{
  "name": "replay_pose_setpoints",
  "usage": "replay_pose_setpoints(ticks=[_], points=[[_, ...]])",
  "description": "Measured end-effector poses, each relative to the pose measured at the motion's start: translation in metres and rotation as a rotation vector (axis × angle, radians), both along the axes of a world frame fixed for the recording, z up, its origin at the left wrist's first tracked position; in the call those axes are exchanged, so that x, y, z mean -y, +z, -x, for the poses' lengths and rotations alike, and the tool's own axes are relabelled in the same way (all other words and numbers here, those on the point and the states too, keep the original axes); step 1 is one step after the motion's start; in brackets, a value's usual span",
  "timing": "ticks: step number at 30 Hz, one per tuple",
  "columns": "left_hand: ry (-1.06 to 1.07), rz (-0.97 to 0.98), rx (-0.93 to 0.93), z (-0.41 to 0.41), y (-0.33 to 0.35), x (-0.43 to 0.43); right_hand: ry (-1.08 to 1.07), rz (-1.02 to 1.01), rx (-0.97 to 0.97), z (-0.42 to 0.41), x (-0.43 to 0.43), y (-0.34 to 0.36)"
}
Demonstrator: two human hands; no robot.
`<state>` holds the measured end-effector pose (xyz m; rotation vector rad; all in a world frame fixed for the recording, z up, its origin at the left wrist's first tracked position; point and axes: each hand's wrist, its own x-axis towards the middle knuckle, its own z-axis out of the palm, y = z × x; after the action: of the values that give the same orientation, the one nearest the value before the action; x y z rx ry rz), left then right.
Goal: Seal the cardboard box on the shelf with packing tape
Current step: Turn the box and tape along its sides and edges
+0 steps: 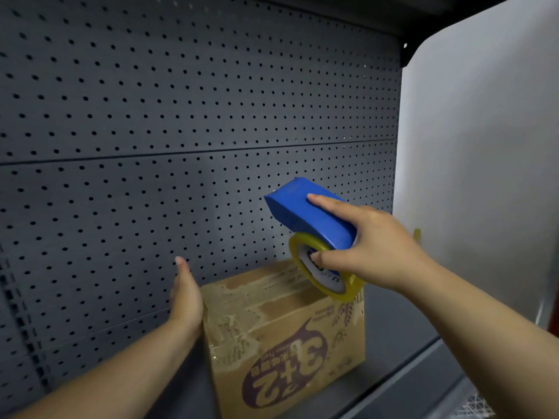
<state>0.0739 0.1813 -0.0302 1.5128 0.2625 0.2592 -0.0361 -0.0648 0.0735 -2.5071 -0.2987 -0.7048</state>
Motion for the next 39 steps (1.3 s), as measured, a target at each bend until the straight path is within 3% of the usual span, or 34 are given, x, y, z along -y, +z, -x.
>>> replay_pose_setpoints(ticks=[2,4,6,8,10,12,22,39], points=[[0.196,-0.455,0.156,-0.002,0.008,-0.002,0.018,-0.006,0.019,-0.003,0.007,0.001],[0.199,-0.61,0.302,-0.006,0.027,0.005,0.04,-0.01,0.039,-0.006,0.014,0.002],[-0.028,-0.407,0.201,-0.007,0.054,0.025,0.069,-0.025,0.054,-0.009,0.019,0.004],[-0.349,-0.106,-0.039,-0.008,0.081,0.049,0.094,-0.036,0.054,-0.011,0.024,0.007],[-0.588,-0.015,-0.184,-0.008,0.099,0.07,0.113,-0.023,0.049,-0.012,0.029,0.009],[-0.69,0.023,-0.186,-0.007,0.111,0.087,0.127,-0.003,0.047,-0.013,0.036,0.009],[-0.589,0.065,-0.058,-0.013,0.139,0.13,0.18,-0.051,0.007,-0.013,0.069,0.004],[-0.33,-0.205,0.14,-0.013,0.143,0.193,0.062,-0.062,-0.09,0.005,0.104,-0.009]])
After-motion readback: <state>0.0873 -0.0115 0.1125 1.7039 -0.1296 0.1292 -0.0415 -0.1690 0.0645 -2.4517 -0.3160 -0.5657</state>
